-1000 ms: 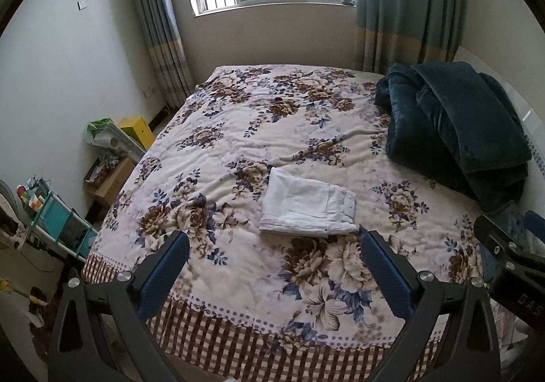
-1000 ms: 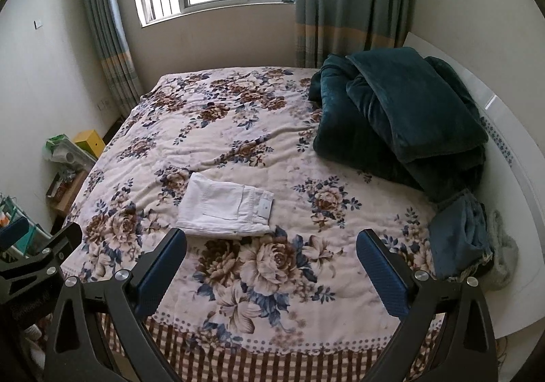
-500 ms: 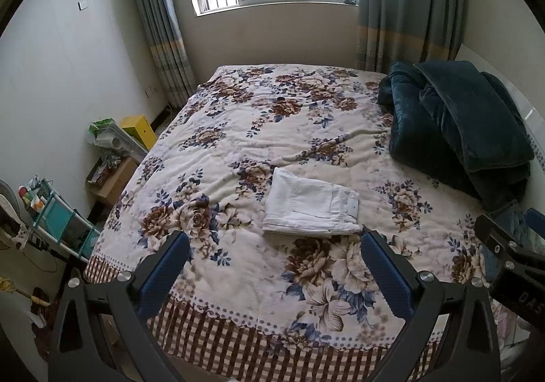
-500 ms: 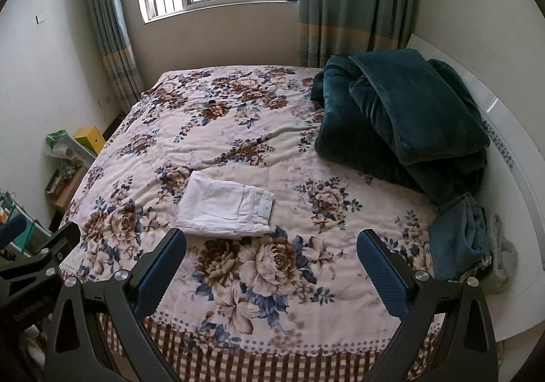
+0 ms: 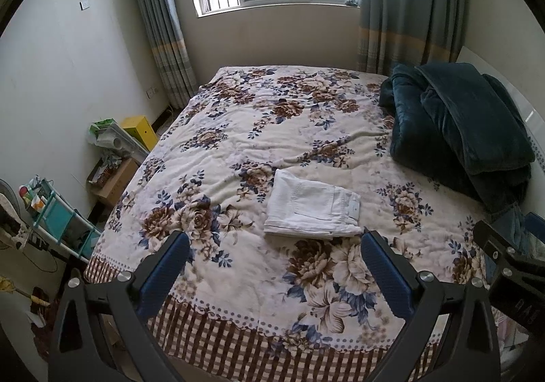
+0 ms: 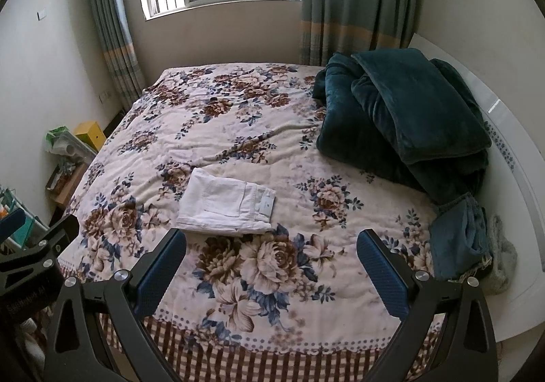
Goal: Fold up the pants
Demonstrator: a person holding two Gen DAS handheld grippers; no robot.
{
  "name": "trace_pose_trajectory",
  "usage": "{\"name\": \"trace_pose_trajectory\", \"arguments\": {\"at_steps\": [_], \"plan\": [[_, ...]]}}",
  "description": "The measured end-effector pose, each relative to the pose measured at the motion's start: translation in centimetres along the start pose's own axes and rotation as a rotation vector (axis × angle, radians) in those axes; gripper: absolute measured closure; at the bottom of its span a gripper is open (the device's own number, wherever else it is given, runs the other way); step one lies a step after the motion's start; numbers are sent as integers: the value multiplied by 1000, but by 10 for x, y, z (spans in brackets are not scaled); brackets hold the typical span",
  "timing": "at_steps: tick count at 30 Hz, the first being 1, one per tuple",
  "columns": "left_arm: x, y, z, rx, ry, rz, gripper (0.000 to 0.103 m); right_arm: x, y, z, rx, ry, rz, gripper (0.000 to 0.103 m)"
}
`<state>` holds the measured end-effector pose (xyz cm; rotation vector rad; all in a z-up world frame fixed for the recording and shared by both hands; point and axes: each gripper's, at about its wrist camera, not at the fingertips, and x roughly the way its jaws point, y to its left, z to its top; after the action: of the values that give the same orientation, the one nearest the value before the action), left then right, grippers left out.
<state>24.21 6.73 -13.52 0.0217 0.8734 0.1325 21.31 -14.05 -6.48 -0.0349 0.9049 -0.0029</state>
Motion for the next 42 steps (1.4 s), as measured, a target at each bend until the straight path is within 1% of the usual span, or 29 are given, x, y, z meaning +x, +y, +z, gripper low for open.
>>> {"name": "trace_pose_trajectory", "arguments": {"at_steps": [3,12,20,27,30,42], "plan": [[0,1,1,-5,0,-8,0,0,1,-1,-1,-2,1,1],[0,9,3,-29,5,-3,0,1,2,3,-1,-1,10,1],[-5,16,-3,-41,-5,11,0,0,4,5,3,-5,14,1],[-7,20,-5,-45,-6,25,0,0,5,6,2,-3,19,1],[-8,22,-6,-46,-3,27,0,-1,11,7,-1,-4,21,1],[-10,20,-8,-32,-13,37,0,0,15,7,17,18,36,1]]}}
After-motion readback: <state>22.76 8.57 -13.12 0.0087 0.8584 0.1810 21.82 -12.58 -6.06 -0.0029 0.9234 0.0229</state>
